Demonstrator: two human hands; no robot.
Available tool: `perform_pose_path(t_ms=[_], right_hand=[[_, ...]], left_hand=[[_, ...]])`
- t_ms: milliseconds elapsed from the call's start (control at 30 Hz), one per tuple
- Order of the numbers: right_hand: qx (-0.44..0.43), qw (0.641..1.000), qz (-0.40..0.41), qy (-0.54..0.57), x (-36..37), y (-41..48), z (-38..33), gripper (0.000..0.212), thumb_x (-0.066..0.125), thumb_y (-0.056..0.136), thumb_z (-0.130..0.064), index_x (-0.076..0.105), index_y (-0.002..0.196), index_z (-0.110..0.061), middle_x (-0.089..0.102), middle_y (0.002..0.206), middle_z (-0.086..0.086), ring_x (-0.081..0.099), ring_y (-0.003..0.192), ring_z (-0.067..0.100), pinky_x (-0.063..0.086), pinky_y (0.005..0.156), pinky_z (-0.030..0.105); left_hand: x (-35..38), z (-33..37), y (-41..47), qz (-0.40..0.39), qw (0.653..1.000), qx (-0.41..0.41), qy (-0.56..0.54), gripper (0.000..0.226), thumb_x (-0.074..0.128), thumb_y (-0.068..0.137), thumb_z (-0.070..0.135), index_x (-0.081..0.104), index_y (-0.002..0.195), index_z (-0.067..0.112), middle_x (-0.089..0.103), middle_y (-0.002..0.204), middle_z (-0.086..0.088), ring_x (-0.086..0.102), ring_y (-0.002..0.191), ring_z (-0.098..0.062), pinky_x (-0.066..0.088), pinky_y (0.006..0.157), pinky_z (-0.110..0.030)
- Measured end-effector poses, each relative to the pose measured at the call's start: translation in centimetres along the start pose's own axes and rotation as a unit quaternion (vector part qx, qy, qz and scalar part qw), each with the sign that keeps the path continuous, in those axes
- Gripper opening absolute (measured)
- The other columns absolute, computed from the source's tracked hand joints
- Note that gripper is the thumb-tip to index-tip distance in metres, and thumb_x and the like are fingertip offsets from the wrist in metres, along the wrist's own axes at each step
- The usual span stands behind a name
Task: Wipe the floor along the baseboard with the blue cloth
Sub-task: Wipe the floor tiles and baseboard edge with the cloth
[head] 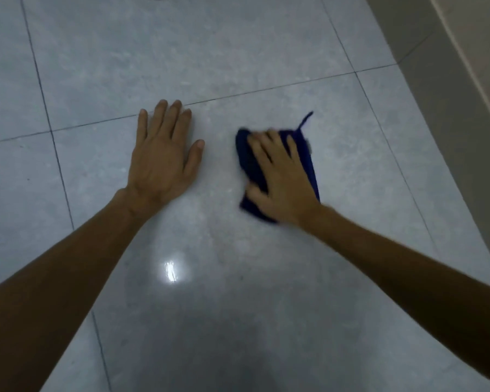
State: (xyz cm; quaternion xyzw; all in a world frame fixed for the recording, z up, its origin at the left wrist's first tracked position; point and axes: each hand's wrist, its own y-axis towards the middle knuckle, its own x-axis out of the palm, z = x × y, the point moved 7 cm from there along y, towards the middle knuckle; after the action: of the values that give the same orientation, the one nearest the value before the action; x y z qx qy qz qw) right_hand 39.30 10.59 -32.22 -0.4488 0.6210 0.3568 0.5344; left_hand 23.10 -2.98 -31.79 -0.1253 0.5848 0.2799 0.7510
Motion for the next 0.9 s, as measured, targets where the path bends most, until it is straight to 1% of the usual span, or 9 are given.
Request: perform_pose_path(t_ms=[133,300,367,467,567,633,700,833,900], right_hand=[[-0.021,1.000,-0.014,0.009,0.4,-5.3,0.9,0.079,0.043,0.091,-0.050,0.029,0.158,-0.009,0.028,0.165,0.008,0.017,0.155,0.030,0.011,0.123,0.060],[0.146,0.989,0.011,-0.002,-1.2,7.2,6.2,0.086,0.026,0.090,-0.060,0.023,0.160,-0.011,0.022,0.168,0.008,0.014,0.155,0.035,0.010,0.123,0.058],[0.158,0.987,0.009,-0.005,-1.2,12.1,5.7,0.084,0.025,0.091,-0.059,0.021,0.160,-0.012,0.020,0.169,0.006,0.011,0.155,0.035,0.009,0.122,0.059],[0.049,0.998,-0.012,-0.023,-0.7,13.4,1.4,0.085,0.021,0.088,-0.059,0.024,0.160,-0.014,0.023,0.168,0.004,0.014,0.155,0.034,0.008,0.122,0.060],[-0.104,0.994,-0.015,-0.028,0.1,5.9,-0.4,0.078,0.035,0.093,-0.051,0.026,0.160,-0.012,0.022,0.168,0.006,0.013,0.156,0.031,0.004,0.124,0.059],[-0.147,0.988,-0.033,-0.039,0.7,0.5,0.9,0.078,0.041,0.095,-0.049,0.023,0.160,-0.011,0.018,0.169,0.007,0.010,0.157,0.029,0.003,0.125,0.059],[-0.104,0.993,-0.035,-0.039,0.1,0.4,3.9,0.081,0.039,0.094,-0.054,0.022,0.161,-0.011,0.017,0.169,0.008,0.010,0.157,0.029,0.006,0.124,0.061],[0.107,0.994,-0.014,-0.030,-1.6,9.9,7.6,0.086,0.027,0.092,-0.062,0.014,0.162,-0.014,0.012,0.170,0.007,0.010,0.157,0.030,0.006,0.123,0.062],[0.144,0.989,-0.005,-0.032,-1.3,13.3,6.7,0.085,0.026,0.092,-0.061,0.013,0.162,-0.014,0.011,0.171,0.006,0.009,0.156,0.033,0.006,0.123,0.062]], left_hand=[[1.0,0.5,-0.8,-0.014,1.000,0.008,0.000,0.067,0.029,0.105,0.047,0.038,0.152,0.000,0.031,0.162,-0.022,0.021,0.153,-0.040,0.012,0.126,-0.058],[1.3,1.0,-0.8,0.008,1.000,0.001,-0.006,0.066,0.033,0.106,0.046,0.036,0.153,-0.001,0.028,0.163,-0.024,0.018,0.154,-0.041,0.012,0.126,-0.058],[1.2,0.7,-0.8,0.016,1.000,-0.018,-0.004,0.067,0.032,0.106,0.045,0.033,0.154,-0.001,0.025,0.164,-0.024,0.016,0.155,-0.040,0.010,0.126,-0.058],[0.9,0.0,-0.7,0.022,0.997,-0.080,-0.002,0.065,0.031,0.107,0.042,0.028,0.156,-0.002,0.022,0.165,-0.023,0.012,0.156,-0.039,0.008,0.127,-0.057],[0.9,-0.4,-0.7,0.017,0.995,-0.103,-0.009,0.065,0.031,0.107,0.041,0.028,0.155,-0.002,0.022,0.165,-0.024,0.012,0.156,-0.040,0.008,0.127,-0.057],[1.1,-0.5,-0.7,0.017,0.996,-0.092,-0.013,0.066,0.030,0.107,0.042,0.028,0.156,-0.002,0.022,0.165,-0.024,0.012,0.156,-0.040,0.008,0.127,-0.057],[1.4,-0.5,-0.5,0.012,0.997,-0.080,-0.017,0.068,0.029,0.106,0.044,0.027,0.156,-0.002,0.021,0.166,-0.023,0.010,0.156,-0.040,0.008,0.127,-0.057],[1.7,-0.6,-0.3,0.005,0.997,-0.071,-0.009,0.069,0.026,0.106,0.045,0.026,0.157,-0.001,0.021,0.166,-0.023,0.010,0.156,-0.041,0.007,0.127,-0.058],[1.6,-0.3,-0.3,0.007,0.998,-0.061,-0.010,0.068,0.027,0.106,0.045,0.028,0.156,-0.002,0.022,0.165,-0.023,0.011,0.156,-0.041,0.007,0.127,-0.058]])
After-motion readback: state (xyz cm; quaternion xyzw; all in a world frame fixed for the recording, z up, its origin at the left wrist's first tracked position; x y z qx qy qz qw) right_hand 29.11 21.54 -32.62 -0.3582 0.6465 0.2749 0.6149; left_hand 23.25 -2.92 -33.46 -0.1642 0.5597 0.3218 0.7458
